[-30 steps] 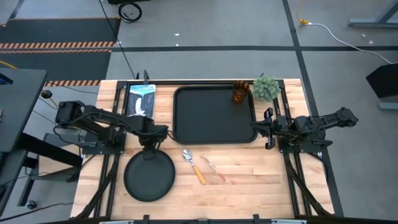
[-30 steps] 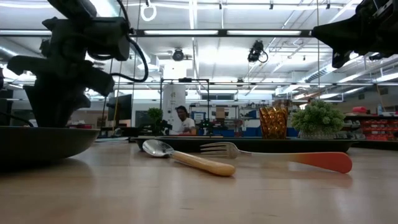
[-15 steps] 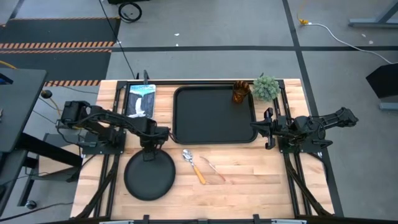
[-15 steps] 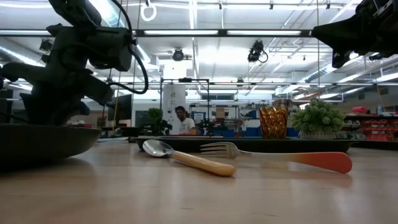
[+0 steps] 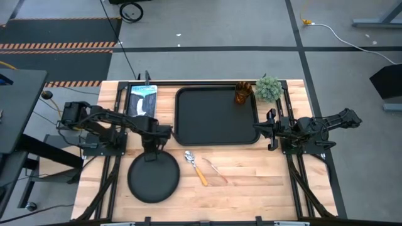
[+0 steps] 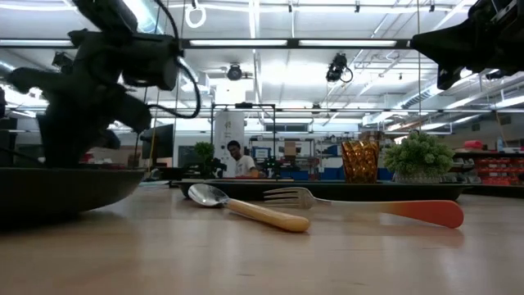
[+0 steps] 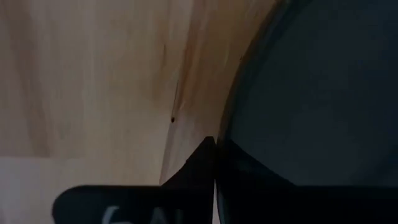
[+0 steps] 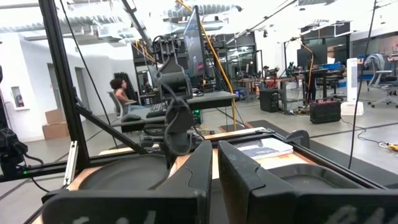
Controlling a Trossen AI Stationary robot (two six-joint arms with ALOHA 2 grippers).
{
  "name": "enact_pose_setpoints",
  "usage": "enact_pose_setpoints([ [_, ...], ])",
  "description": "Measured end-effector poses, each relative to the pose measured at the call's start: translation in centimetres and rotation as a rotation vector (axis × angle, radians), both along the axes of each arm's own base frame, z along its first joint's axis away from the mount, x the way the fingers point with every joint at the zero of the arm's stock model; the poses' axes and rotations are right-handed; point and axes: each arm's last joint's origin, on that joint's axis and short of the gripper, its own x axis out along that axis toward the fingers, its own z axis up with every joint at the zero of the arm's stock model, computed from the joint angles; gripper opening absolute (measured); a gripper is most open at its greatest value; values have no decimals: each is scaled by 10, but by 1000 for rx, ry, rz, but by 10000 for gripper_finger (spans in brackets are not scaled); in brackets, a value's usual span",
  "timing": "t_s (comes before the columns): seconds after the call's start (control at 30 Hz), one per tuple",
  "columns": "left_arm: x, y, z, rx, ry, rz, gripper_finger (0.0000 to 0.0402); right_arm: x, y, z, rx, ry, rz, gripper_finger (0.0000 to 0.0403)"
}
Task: Pick and place plate/cup/fork/spoon on tray
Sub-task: Put the black plate on the black tray to the bottom left of the brown cup
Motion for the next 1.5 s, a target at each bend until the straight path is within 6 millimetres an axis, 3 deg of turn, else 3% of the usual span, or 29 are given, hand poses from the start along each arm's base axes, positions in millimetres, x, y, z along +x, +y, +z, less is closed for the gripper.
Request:
enact_pose_setpoints([
  [0.17, 16, 13, 24, -11, -52, 93, 14, 0, 0, 0, 0, 0, 0, 34],
  [0.53, 59, 55, 97, 17, -348, 314, 12, 0, 0, 0, 0, 0, 0, 34],
  [0.77, 76, 92, 125, 149, -605, 615, 12, 0, 0, 0, 0, 0, 0, 34],
  [1.0, 97, 125, 114, 130, -731, 744, 14, 0, 0, 0, 0, 0, 0, 34],
  [1.17, 119, 143, 95, 80, -667, 749, 13, 0, 0, 0, 0, 0, 0, 34],
  [1.5, 174, 185, 74, 55, -454, 707, 13, 0, 0, 0, 0, 0, 1, 34],
])
